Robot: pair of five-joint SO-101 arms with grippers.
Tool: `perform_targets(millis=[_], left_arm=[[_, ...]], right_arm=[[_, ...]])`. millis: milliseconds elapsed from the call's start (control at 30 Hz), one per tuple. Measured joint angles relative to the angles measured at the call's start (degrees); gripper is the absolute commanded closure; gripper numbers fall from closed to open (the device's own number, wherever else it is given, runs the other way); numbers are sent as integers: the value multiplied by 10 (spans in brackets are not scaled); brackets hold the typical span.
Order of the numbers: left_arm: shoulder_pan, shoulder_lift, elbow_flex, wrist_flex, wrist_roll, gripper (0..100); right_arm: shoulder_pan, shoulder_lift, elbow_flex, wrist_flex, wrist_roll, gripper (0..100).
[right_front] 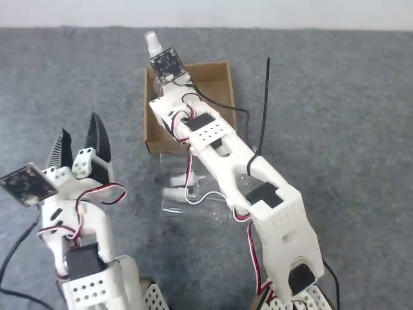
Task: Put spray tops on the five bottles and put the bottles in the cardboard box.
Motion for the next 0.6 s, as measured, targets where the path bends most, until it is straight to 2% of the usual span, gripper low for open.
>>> perform_targets(millis=[600], left_arm=[[0,0,0,0,0,783]], right_arm=[[-16,-1,0,56,0,693]])
